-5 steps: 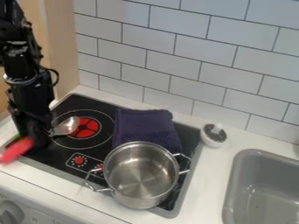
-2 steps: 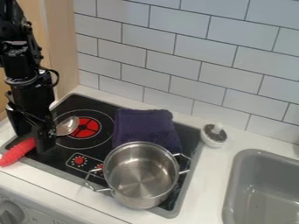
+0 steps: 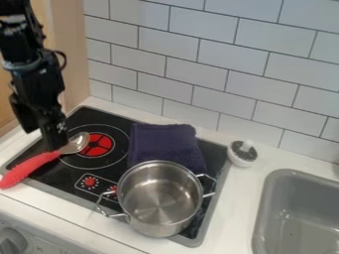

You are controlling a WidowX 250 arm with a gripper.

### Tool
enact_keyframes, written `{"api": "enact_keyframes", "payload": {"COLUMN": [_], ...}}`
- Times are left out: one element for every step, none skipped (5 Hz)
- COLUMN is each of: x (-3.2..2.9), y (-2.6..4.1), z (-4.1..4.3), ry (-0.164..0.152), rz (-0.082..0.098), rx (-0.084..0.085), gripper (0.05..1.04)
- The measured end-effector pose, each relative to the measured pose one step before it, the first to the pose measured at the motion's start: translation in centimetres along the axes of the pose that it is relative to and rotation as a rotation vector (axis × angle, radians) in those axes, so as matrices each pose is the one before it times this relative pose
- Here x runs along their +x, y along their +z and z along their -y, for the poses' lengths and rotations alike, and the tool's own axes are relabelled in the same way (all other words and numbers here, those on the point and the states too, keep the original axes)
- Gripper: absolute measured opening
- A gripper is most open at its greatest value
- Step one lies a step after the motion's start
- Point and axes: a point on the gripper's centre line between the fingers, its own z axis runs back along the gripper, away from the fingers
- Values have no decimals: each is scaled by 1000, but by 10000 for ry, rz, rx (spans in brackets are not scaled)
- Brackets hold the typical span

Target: Move the red spoon to the bottom left of the stove

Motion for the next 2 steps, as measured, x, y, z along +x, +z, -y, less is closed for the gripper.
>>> {"api": "enact_keyframes", "payload": {"x": [-7,515], "y": [2294,548], "z": [-525,-464], "ry": [58,-36], "rz": [741,173], "rx": [-1,175], "gripper": [999,999]}}
